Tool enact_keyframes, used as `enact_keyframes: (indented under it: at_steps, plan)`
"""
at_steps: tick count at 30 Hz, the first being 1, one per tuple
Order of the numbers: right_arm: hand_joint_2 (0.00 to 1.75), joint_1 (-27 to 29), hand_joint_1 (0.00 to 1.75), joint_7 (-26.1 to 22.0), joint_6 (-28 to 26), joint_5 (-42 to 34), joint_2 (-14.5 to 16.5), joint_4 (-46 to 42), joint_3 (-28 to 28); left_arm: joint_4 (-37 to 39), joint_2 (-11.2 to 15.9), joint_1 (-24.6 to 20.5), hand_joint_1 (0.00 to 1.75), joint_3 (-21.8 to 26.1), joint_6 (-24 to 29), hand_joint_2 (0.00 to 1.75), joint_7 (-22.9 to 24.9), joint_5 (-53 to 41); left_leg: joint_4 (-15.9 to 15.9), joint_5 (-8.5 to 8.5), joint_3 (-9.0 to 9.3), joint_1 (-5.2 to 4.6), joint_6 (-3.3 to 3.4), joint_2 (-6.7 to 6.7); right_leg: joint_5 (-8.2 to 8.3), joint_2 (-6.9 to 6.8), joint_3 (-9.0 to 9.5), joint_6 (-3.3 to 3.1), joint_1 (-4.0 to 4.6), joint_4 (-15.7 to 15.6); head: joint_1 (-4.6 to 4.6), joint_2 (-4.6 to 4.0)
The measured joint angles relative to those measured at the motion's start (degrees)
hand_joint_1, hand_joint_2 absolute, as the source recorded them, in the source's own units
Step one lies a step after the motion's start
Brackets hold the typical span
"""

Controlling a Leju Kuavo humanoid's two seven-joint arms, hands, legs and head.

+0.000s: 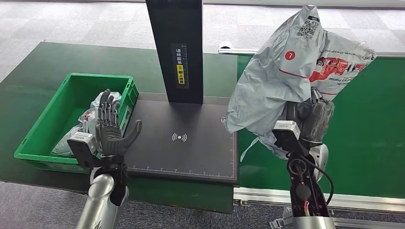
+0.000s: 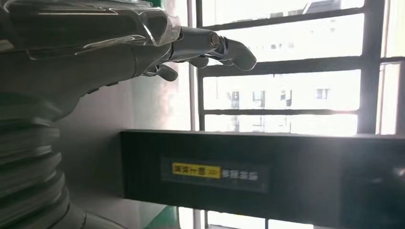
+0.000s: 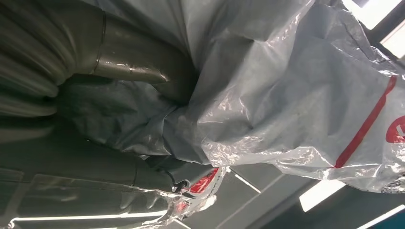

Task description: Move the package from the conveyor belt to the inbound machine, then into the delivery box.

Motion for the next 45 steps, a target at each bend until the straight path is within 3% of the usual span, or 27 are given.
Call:
enact_keyframes:
  at_steps: [5, 8, 13, 16, 23, 30, 36, 41, 45]
  plan:
    - [1.75, 1.1, 1.75, -0.42, -0.08, -0.43, 0.0, -2.32, 0.69, -3.03, -0.02, 0.36, 0.0, 0.54, 0.29, 1.75, -0.24, 0.54, 0.0, 0.0, 0.01, 0.0, 0.0, 0.0, 0.01, 0.0, 0.02, 0.0, 0.0, 0.0, 0.01, 0.0]
    - [1.75, 1.12, 1.75, 0.55, 2.87, -0.21, -0.06, -2.39, 1.93, -3.73, -0.01, 0.39, 0.0, 0.74, 1.23, 1.75, -1.54, 1.01, 0.0, 0.0, 0.01, 0.0, 0.0, 0.02, 0.01, 0.0, 0.03, 0.0, 0.0, 0.0, 0.01, 0.0]
    - [1.75, -2.47, 1.75, 7.56, 14.95, 8.21, -0.59, 3.82, 7.83, -5.24, -0.19, 0.32, 0.0, 0.91, 5.83, 1.75, -5.69, 2.55, -0.01, 0.01, 0.03, 0.01, -0.01, 0.1, 0.02, 0.09, 0.02, -0.01, 0.01, 0.0, -0.01, 0.0]
    - [1.75, -7.04, 1.75, 8.73, 21.99, 11.15, -0.82, 11.16, 12.52, -5.81, -0.37, 0.21, 0.0, 0.89, 7.04, 1.75, -6.05, 3.14, -0.01, 0.04, 0.04, 0.01, -0.01, 0.08, 0.02, 0.08, 0.03, -0.01, 0.01, 0.01, -0.01, 0.0]
    - [1.75, -18.93, 1.75, 6.47, 42.38, 0.82, 1.5, 26.68, 20.71, -6.4, -0.8, 0.09, 0.0, 0.64, 7.93, 1.75, -6.15, 3.98, 0.01, 0.05, 0.03, 0.01, -0.01, 0.06, 0.03, 0.09, 0.01, 0.0, 0.01, 0.02, 0.0, 0.0]
    - [1.75, -26.99, 1.75, 6.63, 52.9, -7.07, 6.04, 34.74, 27.54, -6.39, -0.99, -1.04, 0.0, 0.3, 8.12, 1.75, -6.15, 5.05, 0.0, 0.04, 0.04, 0.02, -0.01, 0.07, 0.02, 0.1, -0.02, -0.02, 0.02, 0.02, 0.0, 0.0]
    - [1.75, -29.37, 1.75, 8.46, 55.16, -9.69, 9.06, 38.51, 30.57, -6.39, -1.01, -1.16, 0.0, -0.19, 7.98, 1.75, -6.08, 5.3, 0.0, 0.04, 0.04, 0.01, -0.01, 0.06, 0.02, 0.1, -0.01, -0.02, 0.02, 0.02, 0.01, 0.0]
    - [1.75, -30.16, 1.75, 19.11, 53.28, -11.46, 11.54, 42.57, 33.16, -6.39, -1.09, -1.14, 0.0, -0.25, 7.25, 1.75, -4.84, 5.28, 0.0, 0.04, 0.04, 0.01, -0.01, 0.07, 0.02, 0.11, -0.01, -0.02, 0.01, 0.02, 0.01, 0.0]
    - [1.75, -30.17, 1.75, 22.99, 51.08, -12.26, 13.18, 44.91, 34.4, -6.37, -1.25, -1.11, 0.0, -0.32, 7.03, 1.75, -4.03, 4.99, 0.0, 0.04, 0.04, 0.02, -0.01, 0.07, 0.02, 0.11, -0.02, -0.02, 0.02, 0.02, 0.01, 0.0]
